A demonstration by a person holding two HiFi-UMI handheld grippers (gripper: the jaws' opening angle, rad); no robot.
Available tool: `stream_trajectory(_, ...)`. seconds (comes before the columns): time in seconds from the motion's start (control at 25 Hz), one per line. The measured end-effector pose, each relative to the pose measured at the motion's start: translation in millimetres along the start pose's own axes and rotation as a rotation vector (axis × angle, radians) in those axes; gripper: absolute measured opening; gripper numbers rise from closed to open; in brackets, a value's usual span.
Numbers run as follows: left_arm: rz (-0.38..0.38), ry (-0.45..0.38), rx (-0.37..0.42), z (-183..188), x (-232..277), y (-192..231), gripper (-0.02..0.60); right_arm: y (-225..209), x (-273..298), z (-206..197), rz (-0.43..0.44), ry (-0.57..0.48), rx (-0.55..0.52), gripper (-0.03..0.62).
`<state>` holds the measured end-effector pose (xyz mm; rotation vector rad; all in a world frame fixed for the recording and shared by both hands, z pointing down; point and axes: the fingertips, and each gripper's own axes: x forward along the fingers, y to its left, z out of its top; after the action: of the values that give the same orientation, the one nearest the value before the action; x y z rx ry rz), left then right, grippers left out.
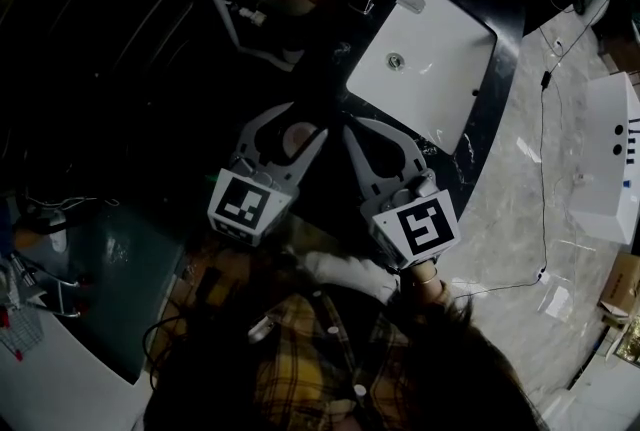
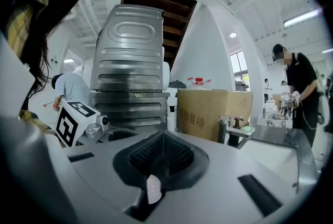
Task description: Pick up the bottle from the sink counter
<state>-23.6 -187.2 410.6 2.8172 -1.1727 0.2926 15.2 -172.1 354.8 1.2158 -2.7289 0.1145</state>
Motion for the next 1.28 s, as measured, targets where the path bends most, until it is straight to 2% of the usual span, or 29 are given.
stream_trajectory(0.12, -0.01, 0.008, -0.04, -9, 4, -2, 0.186, -1, 1, -4, -0.005, 0.005, 0.006, 0.017)
stream_trajectory(0.56, -0.001, 0.021, -0.016, -42, 15, -2, 0.186, -5, 3, -24, -0.014, 0.033, 0.04, 0.017)
stream_trajectory(0.72, 0.003, 0.044, -0.058, -48, 18, -5, 0.186, -5, 4, -30, -0.012, 0.044, 0.046, 0.017)
stream_trajectory(1.0, -0.01, 0.079, -0.025, -71, 26, -1, 0.186, -4, 5, -38, -0.004, 0.062, 0.064, 0.017)
stream_trajectory(1.28, -0.027, 0.072, -0.01, -73, 29, -2, 0.186, -3, 8, -42, 0.007, 0.065, 0.075, 0.017)
